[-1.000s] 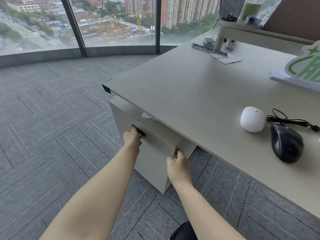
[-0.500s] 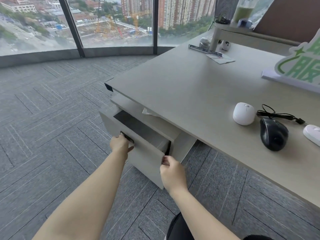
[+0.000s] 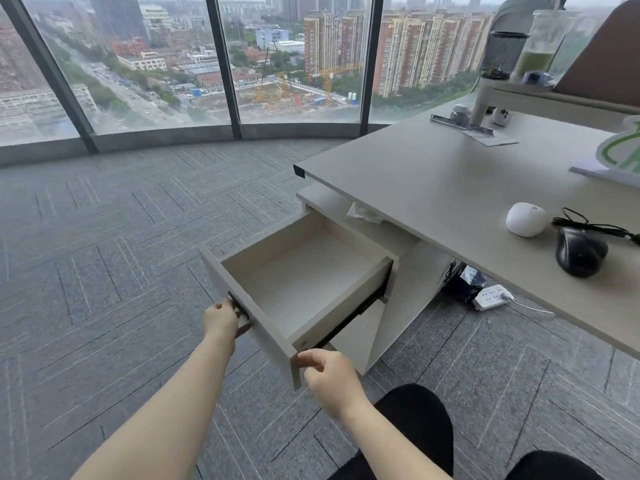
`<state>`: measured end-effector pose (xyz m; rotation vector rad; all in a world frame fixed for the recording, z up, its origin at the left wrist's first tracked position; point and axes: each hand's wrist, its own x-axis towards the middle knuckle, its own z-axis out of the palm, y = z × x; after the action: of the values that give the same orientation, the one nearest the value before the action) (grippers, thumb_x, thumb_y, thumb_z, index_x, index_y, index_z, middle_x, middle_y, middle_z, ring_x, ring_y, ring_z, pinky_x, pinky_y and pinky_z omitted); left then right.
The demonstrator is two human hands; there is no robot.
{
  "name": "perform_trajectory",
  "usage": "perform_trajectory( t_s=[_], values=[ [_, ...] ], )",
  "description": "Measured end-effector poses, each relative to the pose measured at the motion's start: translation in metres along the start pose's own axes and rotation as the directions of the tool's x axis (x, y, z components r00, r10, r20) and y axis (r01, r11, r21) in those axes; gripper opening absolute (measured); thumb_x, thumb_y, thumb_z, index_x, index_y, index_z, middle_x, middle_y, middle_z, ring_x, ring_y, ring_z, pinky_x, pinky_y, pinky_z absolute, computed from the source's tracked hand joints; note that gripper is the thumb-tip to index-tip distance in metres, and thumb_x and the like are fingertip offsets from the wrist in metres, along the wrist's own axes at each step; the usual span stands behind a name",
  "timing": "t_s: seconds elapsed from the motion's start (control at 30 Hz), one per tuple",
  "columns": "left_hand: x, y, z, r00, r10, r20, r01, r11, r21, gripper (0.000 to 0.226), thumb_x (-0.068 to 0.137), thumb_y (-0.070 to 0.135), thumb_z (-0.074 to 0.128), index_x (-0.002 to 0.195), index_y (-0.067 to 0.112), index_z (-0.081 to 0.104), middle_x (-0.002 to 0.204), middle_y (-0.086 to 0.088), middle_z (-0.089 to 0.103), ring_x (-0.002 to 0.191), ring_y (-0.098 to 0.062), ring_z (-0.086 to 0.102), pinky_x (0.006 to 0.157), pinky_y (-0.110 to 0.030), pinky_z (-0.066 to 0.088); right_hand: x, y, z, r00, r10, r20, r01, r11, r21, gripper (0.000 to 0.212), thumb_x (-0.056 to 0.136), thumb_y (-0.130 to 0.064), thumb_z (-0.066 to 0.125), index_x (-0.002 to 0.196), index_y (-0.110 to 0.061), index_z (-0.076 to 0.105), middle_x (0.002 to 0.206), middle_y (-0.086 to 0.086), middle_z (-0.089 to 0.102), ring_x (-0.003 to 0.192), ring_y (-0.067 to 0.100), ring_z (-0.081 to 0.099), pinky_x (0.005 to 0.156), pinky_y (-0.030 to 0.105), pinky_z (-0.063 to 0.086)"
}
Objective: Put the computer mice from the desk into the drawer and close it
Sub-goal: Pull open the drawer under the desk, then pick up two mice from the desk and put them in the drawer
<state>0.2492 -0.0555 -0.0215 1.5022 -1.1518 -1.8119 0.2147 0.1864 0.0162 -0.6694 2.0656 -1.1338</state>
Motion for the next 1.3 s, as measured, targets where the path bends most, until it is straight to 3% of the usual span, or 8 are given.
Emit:
perform_trajectory(
  t_s=[0.17, 0.3, 0.4, 0.5, 0.67, 0.83, 1.03, 1.3],
  values=[
    [-0.002, -0.002, -0.036, 1.0, 0.012, -0.026, -0.012, 1.0, 0.02, 0.03, 0.1, 0.02, 0.044, 0.116, -0.002, 0.057, 0.119, -0.021, 0.065, 0.108, -0.032, 0.064, 0.064, -0.042, 0.059, -0.013, -0.006, 0.02, 0.996, -0.033, 0.083, 0.035, 0.999, -0.017, 0.041, 0.082, -0.012, 0.046, 0.112, -0.023, 0.073, 0.097, -0.009, 0.074, 0.069, -0.001, 0.059, 0.058, 0.014, 0.044],
    [-0.012, 0.0, -0.048, 0.998, 0.009, -0.069, 0.0, 0.992, 0.123, 0.025, 0.099, 0.02, 0.044, 0.111, 0.001, 0.056, 0.122, -0.021, 0.063, 0.102, -0.032, 0.061, 0.082, -0.049, 0.057, -0.021, -0.011, 0.026, 0.992, -0.034, 0.119, 0.041, 0.998, -0.054, 0.039, 0.085, -0.013, 0.047, 0.112, -0.027, 0.073, 0.08, -0.014, 0.069, 0.065, 0.002, 0.058, 0.056, 0.017, 0.046],
    [-0.038, 0.022, -0.041, 0.941, 0.261, -0.216, -0.16, 0.904, 0.397, 0.033, 0.096, 0.017, 0.038, 0.119, -0.001, 0.053, 0.126, -0.024, 0.057, 0.108, -0.041, 0.057, 0.086, -0.046, 0.048, -0.024, -0.019, 0.007, 0.998, -0.067, 0.017, 0.068, 0.997, -0.048, 0.038, 0.089, -0.017, 0.048, 0.122, -0.023, 0.066, 0.098, -0.012, 0.071, 0.077, 0.005, 0.066, 0.068, 0.024, 0.056],
    [-0.081, 0.057, -0.005, 0.794, 0.606, -0.053, -0.518, 0.719, 0.463, 0.036, 0.097, 0.016, 0.037, 0.126, 0.002, 0.053, 0.129, -0.022, 0.054, 0.116, -0.038, 0.053, 0.095, -0.048, 0.046, -0.022, -0.034, -0.049, 0.958, -0.154, -0.243, 0.167, 0.985, 0.034, 0.032, 0.092, -0.014, 0.05, 0.119, -0.016, 0.067, 0.081, -0.014, 0.066, 0.057, -0.006, 0.056, 0.056, 0.011, 0.043],
    [-0.139, 0.085, 0.108, 0.645, 0.668, 0.372, -0.764, 0.566, 0.31, 0.025, 0.094, 0.013, 0.048, 0.114, 0.01, 0.063, 0.11, -0.011, 0.066, 0.103, -0.03, 0.063, 0.089, -0.039, 0.051, -0.027, -0.047, -0.185, 0.663, -0.255, -0.704, 0.219, 0.965, -0.143, 0.03, 0.089, -0.009, 0.052, 0.112, -0.018, 0.069, 0.099, -0.004, 0.073, 0.084, 0.011, 0.065, 0.079, 0.03, 0.053],
    [-0.205, 0.075, 0.248, 0.506, 0.532, 0.679, -0.828, 0.52, 0.209, 0.027, 0.091, 0.013, 0.053, 0.115, 0.011, 0.064, 0.109, -0.006, 0.069, 0.101, -0.02, 0.064, 0.085, -0.027, 0.047, -0.031, -0.015, -0.304, 0.36, -0.303, -0.882, -0.056, 0.937, -0.345, 0.031, 0.082, -0.016, 0.056, 0.111, -0.012, 0.066, 0.107, 0.012, 0.065, 0.102, 0.034, 0.056, 0.09, 0.042, 0.043],
    [-0.255, 0.049, 0.374, 0.378, 0.403, 0.833, -0.9, 0.37, 0.23, 0.043, 0.09, 0.026, 0.052, 0.133, 0.022, 0.053, 0.135, -0.006, 0.054, 0.122, -0.024, 0.054, 0.095, -0.032, 0.043, -0.017, 0.021, -0.368, 0.552, -0.023, -0.833, -0.44, 0.841, -0.314, 0.074, 0.081, -0.059, 0.061, 0.145, -0.032, 0.034, 0.144, 0.012, 0.042, 0.125, 0.037, 0.041, 0.1, 0.044, 0.039],
    [-0.253, 0.024, 0.436, 0.382, 0.34, 0.86, -0.917, 0.025, 0.397, 0.051, 0.086, 0.038, 0.051, 0.136, 0.031, 0.048, 0.133, -0.011, 0.057, 0.125, -0.036, 0.045, 0.098, -0.039, 0.039, -0.004, 0.039, -0.393, 0.577, -0.004, -0.817, -0.431, 0.848, -0.308, 0.067, 0.08, -0.032, 0.055, 0.144, -0.026, 0.035, 0.131, 0.016, 0.055, 0.121, 0.038, 0.044, 0.101, 0.044, 0.037]
  ],
)
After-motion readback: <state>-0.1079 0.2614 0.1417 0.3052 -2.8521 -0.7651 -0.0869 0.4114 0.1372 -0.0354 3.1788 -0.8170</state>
